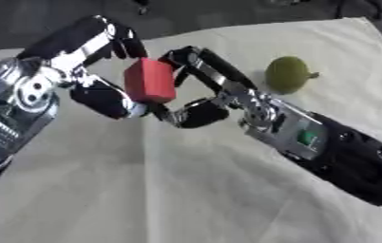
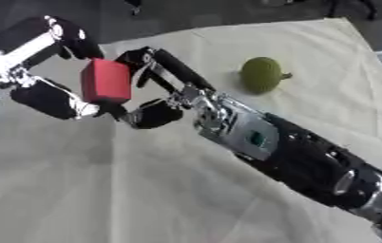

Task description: Pick up the objects with one hand, pass them to the other hand, and then place them into the box on the other side of the table.

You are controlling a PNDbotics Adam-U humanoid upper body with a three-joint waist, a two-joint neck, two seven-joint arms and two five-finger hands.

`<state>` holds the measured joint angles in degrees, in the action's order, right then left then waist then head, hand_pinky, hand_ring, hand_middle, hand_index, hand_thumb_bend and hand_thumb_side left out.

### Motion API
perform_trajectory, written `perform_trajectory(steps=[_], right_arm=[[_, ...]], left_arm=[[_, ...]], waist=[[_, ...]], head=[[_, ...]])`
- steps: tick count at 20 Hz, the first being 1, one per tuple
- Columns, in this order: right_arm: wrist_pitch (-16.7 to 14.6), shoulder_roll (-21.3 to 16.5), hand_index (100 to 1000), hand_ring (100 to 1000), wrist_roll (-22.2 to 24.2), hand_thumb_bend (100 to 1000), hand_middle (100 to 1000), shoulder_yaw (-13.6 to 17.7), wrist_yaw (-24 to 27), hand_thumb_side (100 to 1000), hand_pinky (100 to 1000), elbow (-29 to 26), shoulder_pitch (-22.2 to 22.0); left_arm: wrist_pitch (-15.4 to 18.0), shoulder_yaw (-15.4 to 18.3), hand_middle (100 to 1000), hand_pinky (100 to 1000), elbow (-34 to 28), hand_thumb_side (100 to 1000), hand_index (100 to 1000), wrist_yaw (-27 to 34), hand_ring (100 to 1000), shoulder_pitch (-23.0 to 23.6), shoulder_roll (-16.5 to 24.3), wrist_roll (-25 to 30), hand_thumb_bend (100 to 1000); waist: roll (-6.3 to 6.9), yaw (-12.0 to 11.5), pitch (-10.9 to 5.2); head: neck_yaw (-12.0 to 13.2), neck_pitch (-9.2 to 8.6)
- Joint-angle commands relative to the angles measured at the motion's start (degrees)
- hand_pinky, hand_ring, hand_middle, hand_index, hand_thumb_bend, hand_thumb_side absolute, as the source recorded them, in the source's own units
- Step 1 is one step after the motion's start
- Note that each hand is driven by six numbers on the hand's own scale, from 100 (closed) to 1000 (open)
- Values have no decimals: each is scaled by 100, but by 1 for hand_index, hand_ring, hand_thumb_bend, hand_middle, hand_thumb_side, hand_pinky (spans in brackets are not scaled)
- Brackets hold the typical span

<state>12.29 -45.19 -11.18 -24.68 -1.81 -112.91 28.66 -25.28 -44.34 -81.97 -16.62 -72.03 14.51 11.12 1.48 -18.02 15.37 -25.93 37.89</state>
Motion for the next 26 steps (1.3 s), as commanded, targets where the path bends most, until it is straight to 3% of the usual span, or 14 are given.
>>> perform_trajectory(steps=[1,2,4,11,16,18,23,26], right_arm=[[-144,-64,607,702,40,300,463,-8,-10,100,607,-168,48],[-163,-65,607,702,43,300,463,-8,-9,100,606,-168,46],[-197,-64,607,702,53,300,463,-11,-10,100,605,-168,41],[-292,-60,627,712,116,346,481,-18,-22,100,617,-168,13],[-283,-71,681,747,177,363,533,-9,-122,100,658,-168,2],[-267,-88,742,783,212,344,594,2,-222,100,681,-168,0],[-361,-134,870,849,404,345,732,41,-686,100,727,-168,-16],[-465,-159,911,866,551,348,768,81,-1087,100,741,-168,-59]], left_arm=[[54,82,594,736,166,100,643,-5,683,-81,46,-79,251],[61,81,578,731,199,100,625,-10,671,-74,35,-97,174],[78,77,562,727,252,100,609,-5,658,-62,10,-145,102],[149,85,457,707,367,100,497,223,584,-32,-52,-288,100],[121,98,412,695,350,100,452,294,541,-27,-47,-467,151],[93,107,397,691,329,100,443,302,527,-33,-25,-529,186],[53,121,383,683,267,100,426,259,511,-50,83,-530,255],[31,158,391,682,272,100,434,254,513,-62,215,-492,321]], waist=[[52,21,-67],[55,28,-67],[59,38,-64],[60,69,-60],[54,72,-63],[52,64,-65],[38,53,-75],[36,60,-93]], head=[[14,-75],[15,-77],[14,-76],[23,-68],[29,-58],[39,-56],[90,-60],[132,-48]])
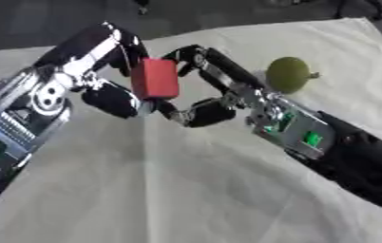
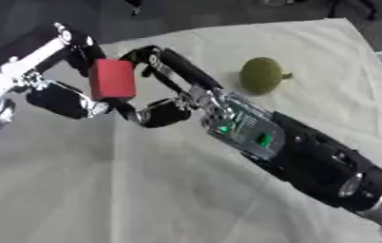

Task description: Pick up the objects with one hand, pass them to the other hand, and then place them into the box on the other side of the table.

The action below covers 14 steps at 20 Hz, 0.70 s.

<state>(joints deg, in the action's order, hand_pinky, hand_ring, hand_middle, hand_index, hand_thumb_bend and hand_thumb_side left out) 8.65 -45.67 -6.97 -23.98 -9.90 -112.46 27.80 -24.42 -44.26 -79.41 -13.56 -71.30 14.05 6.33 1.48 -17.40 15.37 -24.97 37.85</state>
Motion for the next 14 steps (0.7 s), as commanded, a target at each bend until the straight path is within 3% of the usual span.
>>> perform_trajectory(steps=[1,5,9,14], right_arm=[[-124,-121,915,868,178,359,771,21,-384,100,743,-213,12],[-221,-148,943,886,335,482,794,48,-690,100,760,-213,-28],[-99,-163,955,896,399,559,804,81,-942,100,772,-213,-100],[201,-189,950,891,169,554,800,125,-1038,100,762,-213,-213]], left_arm=[[-58,163,392,682,17,100,435,-48,512,-143,299,5,330],[-75,237,392,679,-5,100,437,-56,512,-158,429,47,373],[-119,321,390,678,-44,100,435,-89,512,-122,590,151,381],[-216,503,388,681,-40,100,433,-109,514,18,953,122,378]], waist=[[37,0,-101],[36,10,-125],[36,19,-150],[37,32,-184]], head=[[45,-42],[120,-37],[206,-33],[390,8]])
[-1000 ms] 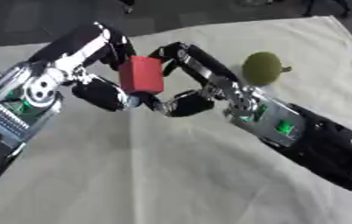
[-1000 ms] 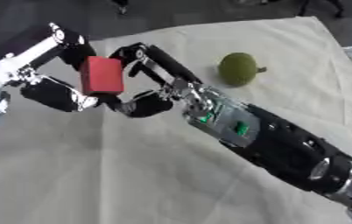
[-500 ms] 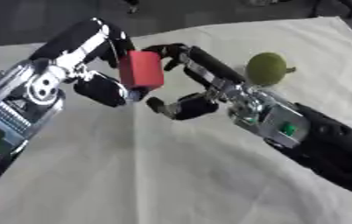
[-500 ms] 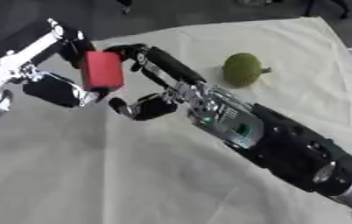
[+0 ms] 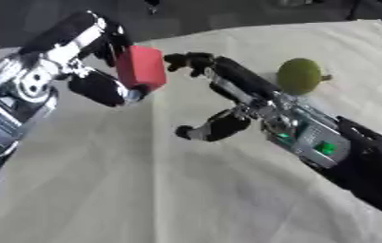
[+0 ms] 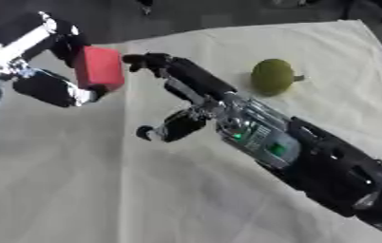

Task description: Pick up the objects with one hand, pass them to the other hand, and then place them into the box on the other side of the table.

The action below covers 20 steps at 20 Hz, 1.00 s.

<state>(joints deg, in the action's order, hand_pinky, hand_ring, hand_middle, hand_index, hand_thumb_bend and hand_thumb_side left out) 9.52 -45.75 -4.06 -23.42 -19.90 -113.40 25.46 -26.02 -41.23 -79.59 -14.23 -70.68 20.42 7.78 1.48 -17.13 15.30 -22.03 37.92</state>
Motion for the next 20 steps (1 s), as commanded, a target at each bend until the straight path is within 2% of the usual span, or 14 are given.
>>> perform_trajectory(steps=[1,6,7,10,14,16,20], right_arm=[[135,-203,950,892,-185,543,801,67,-25,100,766,-119,-1],[143,-326,949,891,-406,511,801,87,54,123,767,-119,-165],[162,-330,949,887,-437,501,796,100,96,130,766,-119,-199],[194,-348,943,885,-552,483,796,146,179,153,770,-119,-309],[8,-376,906,868,-557,461,780,158,238,127,779,-119,-382],[-89,-416,895,864,-621,479,773,175,263,136,783,-119,-412],[-446,-621,861,852,-796,464,758,309,155,112,791,-119,-537]], left_arm=[[-69,240,388,682,-24,100,433,-37,515,-7,399,-36,383],[-135,424,387,684,-92,100,433,-13,516,132,865,-94,388],[-148,475,383,696,-110,100,438,12,518,166,962,-117,348],[-185,704,387,705,-162,100,443,12,528,374,1391,-259,355],[-183,1116,403,713,-114,100,469,-4,565,748,1915,-524,325],[-64,1373,403,724,-106,100,467,-108,576,972,2174,-535,365],[-22,1731,405,723,188,100,469,-370,579,1259,2425,-506,362]], waist=[[45,-1,-184],[49,-18,-217],[38,-17,-221],[1,-20,-219],[-39,-18,-191],[-68,-5,-165],[-134,12,-109]], head=[[134,14],[359,39],[410,38],[552,25],[802,-17],[993,-54],[1282,-126]])
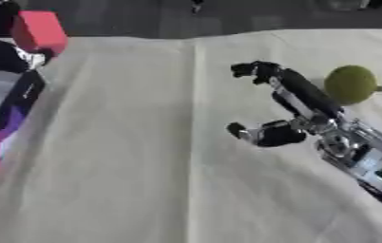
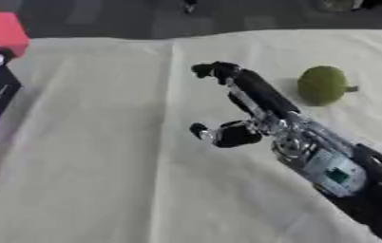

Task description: Pick up the objects with one hand, pass them to the other hand, and then place them into the box on the other side of the table.

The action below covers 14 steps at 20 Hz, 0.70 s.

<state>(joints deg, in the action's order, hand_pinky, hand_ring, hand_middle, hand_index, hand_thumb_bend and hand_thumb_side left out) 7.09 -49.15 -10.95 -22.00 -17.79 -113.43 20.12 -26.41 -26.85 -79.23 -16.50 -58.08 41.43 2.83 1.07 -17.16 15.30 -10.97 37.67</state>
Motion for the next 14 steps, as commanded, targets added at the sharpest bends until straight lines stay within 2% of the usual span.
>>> perform_trajectory(steps=[1,10,14], right_arm=[[-287,-315,861,852,-177,465,757,224,-73,111,790,-116,-43],[-384,-280,858,849,-572,480,754,435,-48,115,779,-116,-228],[-385,-261,855,849,-747,479,751,502,25,110,776,-116,-305]], left_arm=[[9,360,407,723,294,100,470,-197,580,42,340,-22,361],[128,791,418,726,1607,100,480,-774,591,69,211,-166,391],[220,873,447,733,2074,100,507,-1183,605,35,96,-75,435]], waist=[[-117,33,-94],[-233,176,4],[-264,198,19]], head=[[238,-120],[697,-269],[796,-373]])
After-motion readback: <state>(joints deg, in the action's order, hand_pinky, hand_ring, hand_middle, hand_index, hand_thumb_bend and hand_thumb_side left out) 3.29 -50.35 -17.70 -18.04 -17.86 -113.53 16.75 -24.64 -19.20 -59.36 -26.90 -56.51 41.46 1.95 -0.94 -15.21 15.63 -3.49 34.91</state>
